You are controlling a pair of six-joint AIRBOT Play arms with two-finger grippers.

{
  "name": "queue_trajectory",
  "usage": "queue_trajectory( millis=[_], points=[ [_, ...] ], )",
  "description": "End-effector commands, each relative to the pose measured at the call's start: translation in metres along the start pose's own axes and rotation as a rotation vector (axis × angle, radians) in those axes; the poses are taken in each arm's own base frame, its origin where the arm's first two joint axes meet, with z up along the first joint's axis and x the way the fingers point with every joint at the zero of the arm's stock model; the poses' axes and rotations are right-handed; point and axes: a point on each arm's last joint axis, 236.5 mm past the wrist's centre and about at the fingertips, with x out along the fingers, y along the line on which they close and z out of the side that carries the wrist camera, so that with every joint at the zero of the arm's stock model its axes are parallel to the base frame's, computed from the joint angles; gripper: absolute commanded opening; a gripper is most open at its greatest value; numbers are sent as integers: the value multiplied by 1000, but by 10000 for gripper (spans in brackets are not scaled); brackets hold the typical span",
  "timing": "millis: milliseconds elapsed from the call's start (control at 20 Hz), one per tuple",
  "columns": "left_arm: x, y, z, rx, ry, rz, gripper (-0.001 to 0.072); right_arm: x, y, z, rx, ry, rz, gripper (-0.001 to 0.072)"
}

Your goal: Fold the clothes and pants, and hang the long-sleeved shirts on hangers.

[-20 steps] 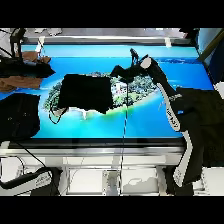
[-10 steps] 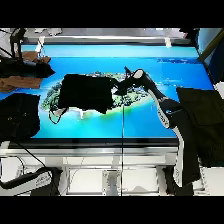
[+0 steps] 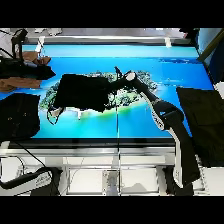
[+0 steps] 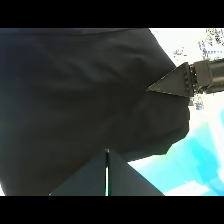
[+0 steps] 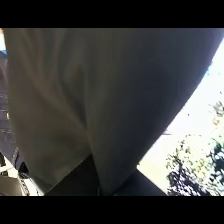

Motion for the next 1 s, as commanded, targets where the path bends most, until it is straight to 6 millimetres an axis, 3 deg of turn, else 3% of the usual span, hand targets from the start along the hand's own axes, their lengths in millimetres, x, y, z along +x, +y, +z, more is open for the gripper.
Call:
queue_trajectory(
  millis=[0,150,250,500,700,950],
  points=[
    [-1,1,-1,9,2,1,21,-22,13,21,-14,-53,38,9],
    [-4,9,-1,6,-3,13,21,-83,15,57,-76,-140,26,9],
    [-6,15,-1,-6,-8,23,21,-145,7,76,-128,-184,-50,8],
    [-8,21,-1,-16,-11,32,21,-339,-34,95,-170,-334,-364,9],
    [-8,21,-1,-19,-11,32,21,-485,-57,68,-100,-465,-543,9],
    [-8,20,0,-27,-11,30,20,-627,-79,-11,60,-588,-775,8]
  ],
)
